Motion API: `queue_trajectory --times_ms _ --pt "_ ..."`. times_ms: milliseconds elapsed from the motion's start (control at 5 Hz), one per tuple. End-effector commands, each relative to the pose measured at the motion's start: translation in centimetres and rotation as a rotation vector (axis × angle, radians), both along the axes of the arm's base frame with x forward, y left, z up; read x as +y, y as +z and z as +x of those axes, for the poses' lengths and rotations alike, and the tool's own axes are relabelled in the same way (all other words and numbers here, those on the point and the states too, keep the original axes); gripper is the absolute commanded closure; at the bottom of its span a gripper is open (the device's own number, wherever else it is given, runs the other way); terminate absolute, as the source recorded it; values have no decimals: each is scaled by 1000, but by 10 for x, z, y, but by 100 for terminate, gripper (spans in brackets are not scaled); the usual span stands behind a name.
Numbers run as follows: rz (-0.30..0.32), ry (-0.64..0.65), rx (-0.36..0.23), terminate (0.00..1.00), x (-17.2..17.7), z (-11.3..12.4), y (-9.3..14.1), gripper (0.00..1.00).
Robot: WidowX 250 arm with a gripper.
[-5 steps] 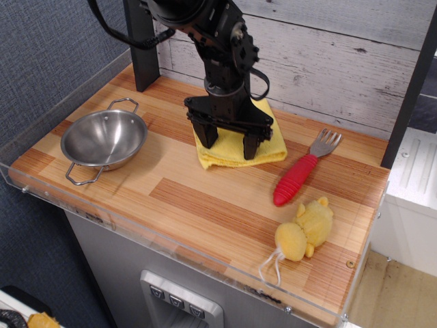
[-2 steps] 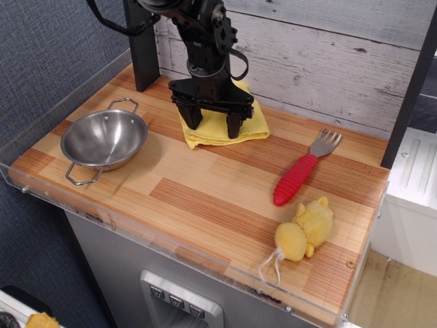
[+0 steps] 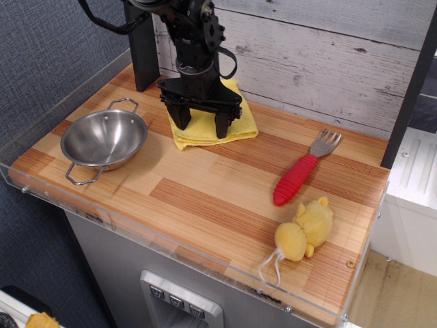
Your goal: Move the yellow cloth behind the pot
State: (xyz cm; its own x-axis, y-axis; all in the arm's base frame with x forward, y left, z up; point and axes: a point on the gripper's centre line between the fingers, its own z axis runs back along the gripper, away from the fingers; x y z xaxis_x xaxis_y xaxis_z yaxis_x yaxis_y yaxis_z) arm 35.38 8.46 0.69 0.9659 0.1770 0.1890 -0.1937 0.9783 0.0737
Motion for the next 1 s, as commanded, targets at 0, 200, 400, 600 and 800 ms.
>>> queue_trajectory --times_ms 0,200,400,600,800 --pt "2 -26 11 0 6 -4 8 0" --pt "-27 -31 -1 0 5 -3 9 0" --pt "-24 -42 -44 0 3 1 23 0" --pt "-16 -54 -123 0 -2 9 52 0" --pt "8 -72 -172 0 -5 9 72 0"
